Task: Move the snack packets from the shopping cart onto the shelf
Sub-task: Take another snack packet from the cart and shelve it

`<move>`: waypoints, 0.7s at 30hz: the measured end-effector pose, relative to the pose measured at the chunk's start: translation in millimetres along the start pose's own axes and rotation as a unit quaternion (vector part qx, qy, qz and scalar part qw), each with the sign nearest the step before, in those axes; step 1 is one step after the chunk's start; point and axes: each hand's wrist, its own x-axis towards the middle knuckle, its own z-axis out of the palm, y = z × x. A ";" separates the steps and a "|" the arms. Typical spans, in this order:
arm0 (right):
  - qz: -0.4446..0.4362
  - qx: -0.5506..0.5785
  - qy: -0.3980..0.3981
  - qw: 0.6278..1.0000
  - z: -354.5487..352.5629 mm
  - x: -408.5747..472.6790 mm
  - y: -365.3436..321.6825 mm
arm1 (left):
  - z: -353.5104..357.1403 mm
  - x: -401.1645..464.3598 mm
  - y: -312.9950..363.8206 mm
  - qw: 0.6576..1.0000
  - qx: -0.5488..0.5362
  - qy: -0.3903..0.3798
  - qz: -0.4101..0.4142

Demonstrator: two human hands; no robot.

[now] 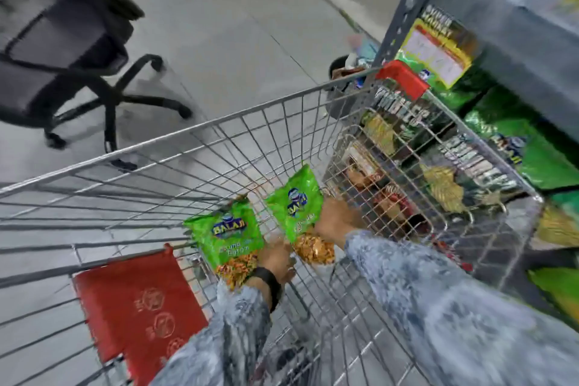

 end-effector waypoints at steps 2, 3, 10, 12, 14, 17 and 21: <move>0.022 0.025 0.023 0.999 -7.1 -0.5 3.4 | 0.4 -3.4 0.5 0.999 -0.028 -0.018 0.008; 0.024 0.049 0.014 0.998 -13.7 -0.7 6.3 | 1.7 -7.4 2.2 0.999 -0.027 -0.031 0.015; -0.050 0.345 0.015 0.937 -106.4 -64.4 23.8 | 16.9 -91.4 51.5 0.973 -0.050 -0.162 0.159; -0.082 0.430 0.043 0.898 -138.5 -99.5 40.9 | 28.6 -135.2 70.2 0.954 -0.046 -0.200 0.217; -0.117 0.519 0.085 0.842 -165.4 -139.5 69.1 | 48.3 -185.8 85.4 0.931 -0.003 -0.215 0.294; -0.155 0.595 0.141 0.776 -197.8 -203.0 117.7 | 95.4 -264.0 98.3 0.880 0.073 -0.214 0.417; -0.156 0.627 0.212 0.733 -233.0 -285.1 205.3 | 182.0 -352.8 73.5 0.827 0.137 -0.272 0.472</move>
